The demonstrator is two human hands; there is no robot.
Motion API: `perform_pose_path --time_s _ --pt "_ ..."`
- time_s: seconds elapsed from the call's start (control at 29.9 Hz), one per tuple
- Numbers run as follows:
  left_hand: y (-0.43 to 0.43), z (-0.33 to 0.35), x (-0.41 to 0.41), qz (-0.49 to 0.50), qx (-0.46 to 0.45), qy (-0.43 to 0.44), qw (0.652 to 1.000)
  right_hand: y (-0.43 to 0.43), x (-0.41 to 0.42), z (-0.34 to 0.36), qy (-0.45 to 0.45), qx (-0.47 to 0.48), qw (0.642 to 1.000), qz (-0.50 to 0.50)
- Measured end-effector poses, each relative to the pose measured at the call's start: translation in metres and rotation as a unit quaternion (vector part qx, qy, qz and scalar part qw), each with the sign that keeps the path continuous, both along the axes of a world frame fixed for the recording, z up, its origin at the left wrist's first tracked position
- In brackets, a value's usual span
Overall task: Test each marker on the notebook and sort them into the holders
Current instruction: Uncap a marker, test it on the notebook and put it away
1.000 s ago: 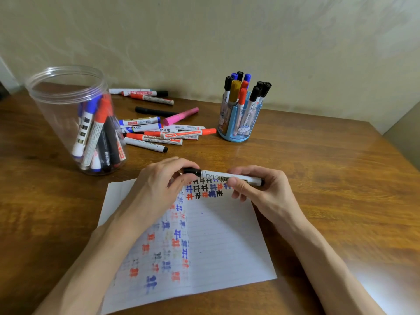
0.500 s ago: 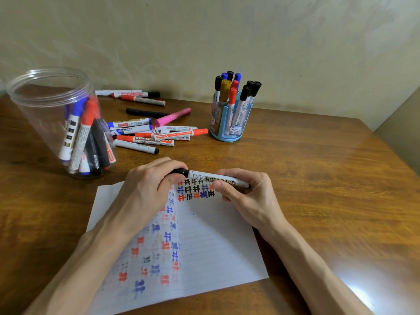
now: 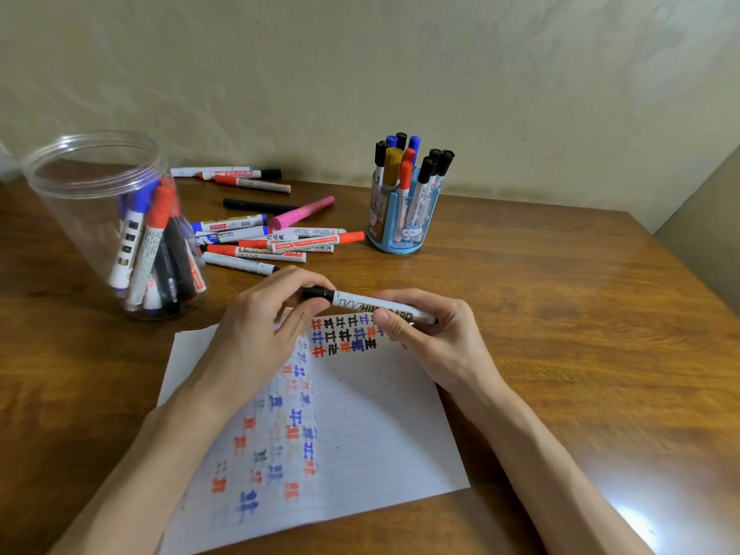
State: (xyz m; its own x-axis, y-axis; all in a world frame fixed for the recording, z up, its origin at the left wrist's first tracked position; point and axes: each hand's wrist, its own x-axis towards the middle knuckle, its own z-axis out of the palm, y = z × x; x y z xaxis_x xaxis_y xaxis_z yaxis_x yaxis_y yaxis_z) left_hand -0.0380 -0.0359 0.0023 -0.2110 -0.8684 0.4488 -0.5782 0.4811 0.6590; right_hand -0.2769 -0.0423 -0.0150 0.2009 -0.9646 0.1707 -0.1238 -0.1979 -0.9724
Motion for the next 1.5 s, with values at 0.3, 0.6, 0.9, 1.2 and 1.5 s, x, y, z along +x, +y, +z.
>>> perform_pose_path --time_s 0.3,0.6,0.9,1.2,1.5 --pt "0.007 0.022 -0.001 0.006 0.070 0.196 0.978 0.001 0.010 0.003 0.026 -0.031 0.999 0.024" --pt "0.016 0.052 0.014 0.029 0.001 0.276 0.961 -0.010 0.040 0.034 0.122 -0.032 0.986 0.112" --pt "0.013 0.116 0.080 0.125 -0.172 0.250 0.945 -0.023 0.103 0.042 0.102 -0.065 0.985 0.125" --pt "-0.009 0.148 0.136 0.189 -0.279 0.206 0.919 -0.030 0.123 0.039 0.109 -0.062 0.985 0.121" --pt "-0.020 0.099 0.146 0.293 -0.173 0.016 0.940 -0.035 0.116 0.031 0.125 -0.055 0.986 0.095"
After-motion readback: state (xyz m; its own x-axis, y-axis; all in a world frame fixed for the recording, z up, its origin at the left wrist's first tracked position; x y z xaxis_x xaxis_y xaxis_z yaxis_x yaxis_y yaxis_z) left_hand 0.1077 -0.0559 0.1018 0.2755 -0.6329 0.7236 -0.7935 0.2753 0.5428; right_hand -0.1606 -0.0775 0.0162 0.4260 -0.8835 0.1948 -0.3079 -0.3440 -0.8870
